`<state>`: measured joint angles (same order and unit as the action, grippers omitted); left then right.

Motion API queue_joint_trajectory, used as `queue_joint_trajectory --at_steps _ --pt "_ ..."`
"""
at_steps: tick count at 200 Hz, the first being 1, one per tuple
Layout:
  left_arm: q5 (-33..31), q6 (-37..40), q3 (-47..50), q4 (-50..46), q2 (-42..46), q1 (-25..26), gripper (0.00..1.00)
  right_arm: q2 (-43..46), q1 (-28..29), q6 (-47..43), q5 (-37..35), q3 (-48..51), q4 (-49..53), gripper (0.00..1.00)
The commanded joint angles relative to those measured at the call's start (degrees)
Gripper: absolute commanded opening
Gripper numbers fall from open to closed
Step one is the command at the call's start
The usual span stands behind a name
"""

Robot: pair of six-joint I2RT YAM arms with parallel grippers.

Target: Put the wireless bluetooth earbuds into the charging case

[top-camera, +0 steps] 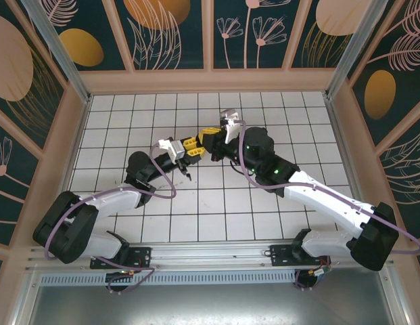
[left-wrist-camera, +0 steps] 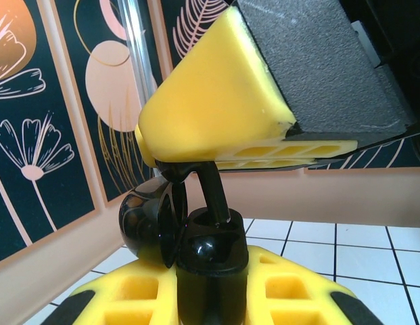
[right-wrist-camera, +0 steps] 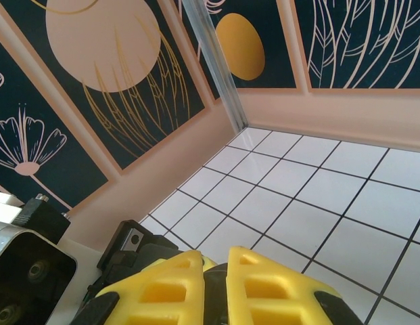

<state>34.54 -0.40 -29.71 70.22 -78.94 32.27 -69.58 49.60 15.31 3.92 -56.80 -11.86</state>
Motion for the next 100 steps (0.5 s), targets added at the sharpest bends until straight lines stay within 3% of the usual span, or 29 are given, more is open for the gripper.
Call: queue_joint_trajectory --at_steps 1,100 --pt "1.6 -0.9 -1.8 0.5 1.6 0.3 0.00 -0.2 -0.2 -0.6 -0.8 1.3 -2.9 0.12" --pt "2.2 -3.8 -2.9 2.4 3.0 0.3 0.00 1.3 -0.1 -1.8 -1.7 5.2 -3.3 0.10"
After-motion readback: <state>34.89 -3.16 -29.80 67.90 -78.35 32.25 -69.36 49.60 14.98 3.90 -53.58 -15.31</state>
